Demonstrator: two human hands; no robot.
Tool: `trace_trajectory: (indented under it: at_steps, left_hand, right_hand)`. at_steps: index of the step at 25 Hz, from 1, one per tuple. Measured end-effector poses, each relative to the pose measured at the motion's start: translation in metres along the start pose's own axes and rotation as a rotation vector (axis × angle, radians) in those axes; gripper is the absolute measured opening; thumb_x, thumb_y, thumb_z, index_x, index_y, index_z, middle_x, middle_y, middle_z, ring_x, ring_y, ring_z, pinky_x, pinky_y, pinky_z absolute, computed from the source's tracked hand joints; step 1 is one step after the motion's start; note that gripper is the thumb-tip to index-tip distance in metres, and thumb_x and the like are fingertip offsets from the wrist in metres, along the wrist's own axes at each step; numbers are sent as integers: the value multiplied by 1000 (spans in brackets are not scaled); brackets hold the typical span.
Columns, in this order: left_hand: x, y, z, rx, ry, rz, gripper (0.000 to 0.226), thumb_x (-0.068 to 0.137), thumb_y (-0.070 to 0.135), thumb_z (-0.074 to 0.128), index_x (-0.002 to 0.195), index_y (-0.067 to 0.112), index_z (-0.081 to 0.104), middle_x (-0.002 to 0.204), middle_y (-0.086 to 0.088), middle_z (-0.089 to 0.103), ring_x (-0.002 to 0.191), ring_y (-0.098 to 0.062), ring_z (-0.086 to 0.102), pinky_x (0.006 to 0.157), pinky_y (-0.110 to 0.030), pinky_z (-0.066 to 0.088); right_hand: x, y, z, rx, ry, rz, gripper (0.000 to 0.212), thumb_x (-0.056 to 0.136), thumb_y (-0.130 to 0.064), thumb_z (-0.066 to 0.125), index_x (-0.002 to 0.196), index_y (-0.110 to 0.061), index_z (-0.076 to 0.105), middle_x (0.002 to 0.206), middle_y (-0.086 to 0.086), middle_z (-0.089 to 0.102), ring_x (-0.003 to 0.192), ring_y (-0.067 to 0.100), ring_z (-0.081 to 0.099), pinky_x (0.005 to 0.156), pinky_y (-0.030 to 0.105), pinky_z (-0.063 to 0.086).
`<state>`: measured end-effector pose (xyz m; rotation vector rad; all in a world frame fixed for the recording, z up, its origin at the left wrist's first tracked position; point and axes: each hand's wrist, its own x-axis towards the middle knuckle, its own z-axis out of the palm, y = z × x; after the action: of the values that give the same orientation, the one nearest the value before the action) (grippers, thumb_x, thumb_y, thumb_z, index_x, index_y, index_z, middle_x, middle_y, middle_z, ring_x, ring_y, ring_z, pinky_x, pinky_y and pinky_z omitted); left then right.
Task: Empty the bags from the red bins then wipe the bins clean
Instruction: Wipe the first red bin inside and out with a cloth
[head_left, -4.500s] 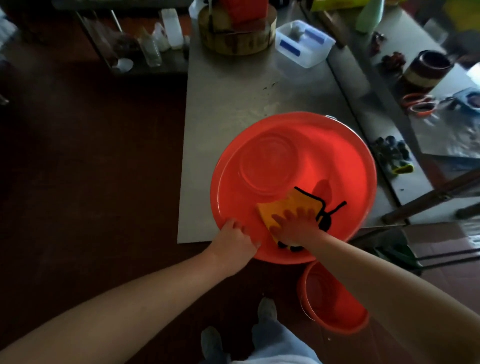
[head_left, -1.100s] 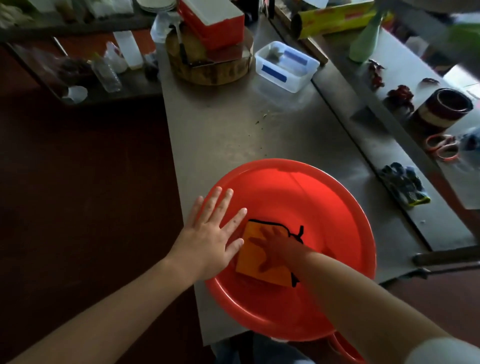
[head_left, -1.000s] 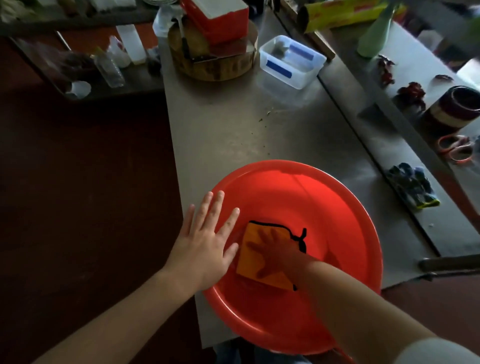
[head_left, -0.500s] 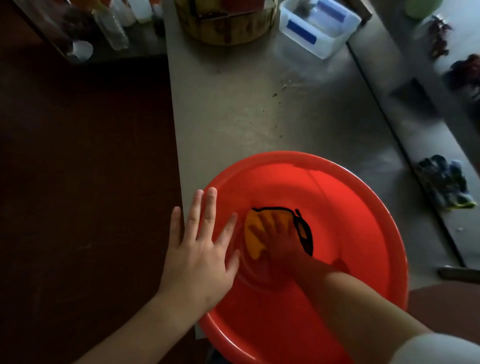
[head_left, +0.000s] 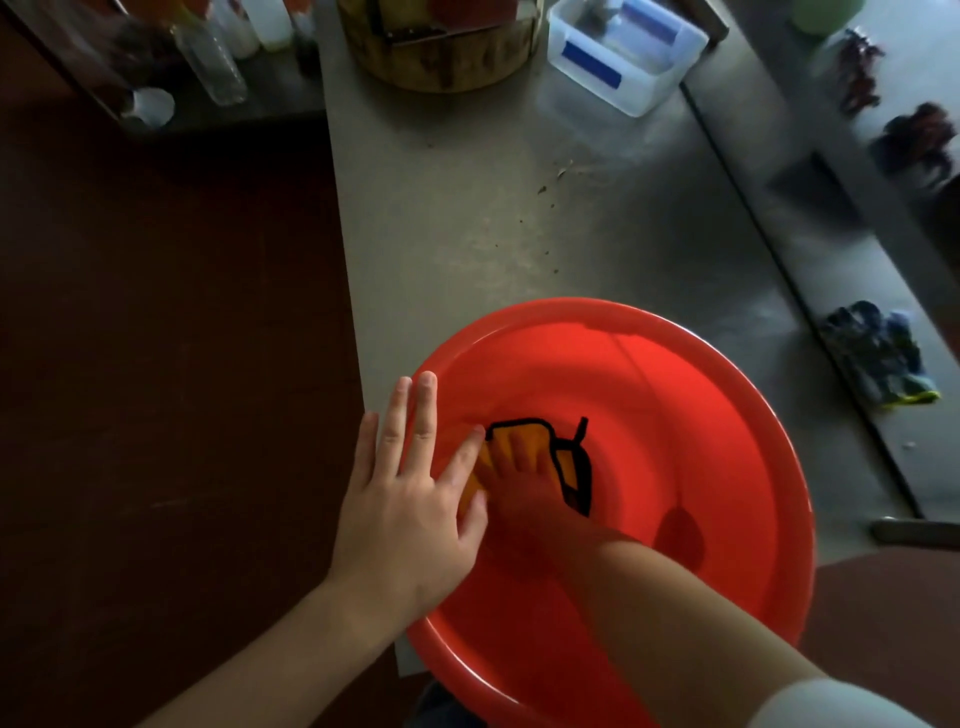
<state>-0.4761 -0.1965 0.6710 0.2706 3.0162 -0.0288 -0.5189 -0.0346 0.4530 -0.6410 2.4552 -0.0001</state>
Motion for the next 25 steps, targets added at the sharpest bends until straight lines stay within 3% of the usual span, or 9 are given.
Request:
trace_trajectory:
  at_steps: [3,5,8,11,13,16,17,21,25]
  left_hand:
    - [0,-2,0,-4,1,-1,61,95,54,40,152,33,39,165,-19,-12,153,-36,-11,120,-59,20]
    - [0,-1,0,-18,5,-9,60,95,54,39,151,33,40,165,-19,-13,153,-36,-10,120,-59,21]
    - [1,1,0,-32,11,-9,60,94,53,39,150,32,42,165,-19,-10,153,-35,-9,120,-58,20]
    - [2,1,1,-42,19,-5,59,94,51,40,150,32,42,165,-19,-10,153,-35,-10,120,-58,20]
    - [2,1,2,-48,25,-3,58,94,50,41,149,32,43,166,-18,-10,153,-35,-9,120,-58,20]
    - [1,0,2,-40,24,-3,58,94,50,39,149,32,44,166,-19,-9,153,-36,-8,121,-57,19]
    - [1,-1,2,-37,25,-3,58,94,50,39,149,31,44,166,-19,-9,153,-35,-9,121,-57,19]
    - [0,-1,1,-25,20,-2,59,95,51,38,150,32,42,165,-18,-12,153,-35,-10,121,-56,19]
    - [0,1,2,-41,33,-2,59,94,51,38,149,32,44,166,-18,-10,153,-35,-8,120,-57,22]
  right_hand:
    - [-4,33,-13,34,23,30,88,81,-69,24,160,-32,15,168,6,4,150,41,0,112,76,18]
    - [-14,68,-15,99,-34,80,106,62,-69,10,159,-27,0,165,5,-10,151,47,-3,117,68,10]
    - [-19,82,-9,189,-13,113,98,74,-63,29,161,-26,4,165,16,-1,148,54,14,117,63,16]
    - [-7,58,-2,140,-165,185,95,94,-61,47,160,-26,-12,165,11,-21,151,46,-13,120,63,0]
    - [-3,25,3,111,-136,72,89,98,-60,42,157,-31,-18,163,4,-27,149,38,-23,119,66,-4]
    - [-10,-17,8,116,17,13,83,98,-61,32,152,-35,-25,165,-1,-15,153,40,-6,120,67,6]
    - [-10,-18,6,107,1,21,83,98,-61,34,151,-37,-25,165,-3,-16,153,39,-9,120,65,4]
    - [-17,28,-6,64,-162,82,89,96,-59,49,158,-38,-11,165,-4,-23,150,37,-22,119,65,-4]
    - [-32,83,-2,168,-237,189,92,98,-49,55,159,-29,-11,162,1,-29,150,44,-14,121,61,9]
